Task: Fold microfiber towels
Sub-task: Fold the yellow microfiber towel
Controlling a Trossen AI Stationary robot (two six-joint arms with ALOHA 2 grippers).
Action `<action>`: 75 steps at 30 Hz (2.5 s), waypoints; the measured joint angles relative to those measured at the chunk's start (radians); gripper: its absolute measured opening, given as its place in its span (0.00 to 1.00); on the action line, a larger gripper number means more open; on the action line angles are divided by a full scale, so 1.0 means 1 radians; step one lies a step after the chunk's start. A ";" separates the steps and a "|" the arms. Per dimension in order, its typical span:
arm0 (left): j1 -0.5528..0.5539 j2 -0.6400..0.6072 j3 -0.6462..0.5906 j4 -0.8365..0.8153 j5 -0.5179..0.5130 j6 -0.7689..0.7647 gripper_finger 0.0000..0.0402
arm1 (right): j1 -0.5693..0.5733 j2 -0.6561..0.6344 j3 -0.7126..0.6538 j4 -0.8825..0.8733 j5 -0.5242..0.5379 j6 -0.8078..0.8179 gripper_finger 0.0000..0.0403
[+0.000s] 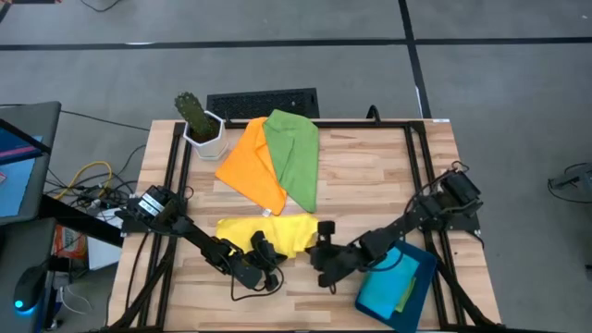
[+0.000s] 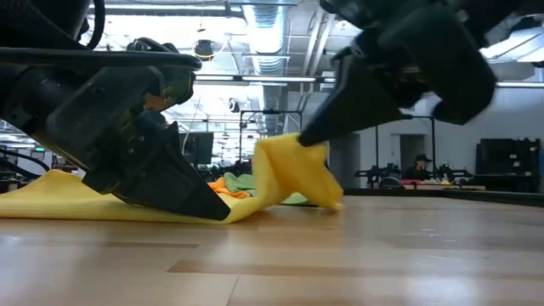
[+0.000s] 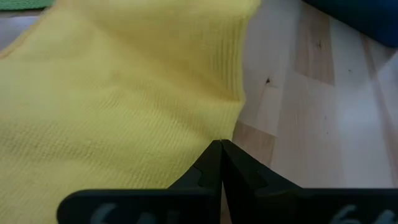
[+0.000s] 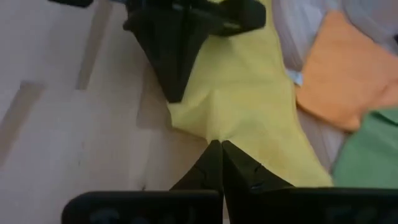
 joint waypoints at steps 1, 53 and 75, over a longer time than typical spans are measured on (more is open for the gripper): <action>0.000 0.000 0.000 -0.001 0.001 0.000 0.00 | -0.010 0.000 0.000 0.025 -0.019 -0.017 0.06; 0.021 -0.024 0.001 0.045 -0.022 0.017 0.00 | -0.052 0.001 -0.001 0.064 -0.162 -0.041 0.05; 0.013 -0.051 0.161 -0.350 0.087 0.069 0.00 | -0.052 0.001 -0.001 0.169 -0.177 -0.073 0.06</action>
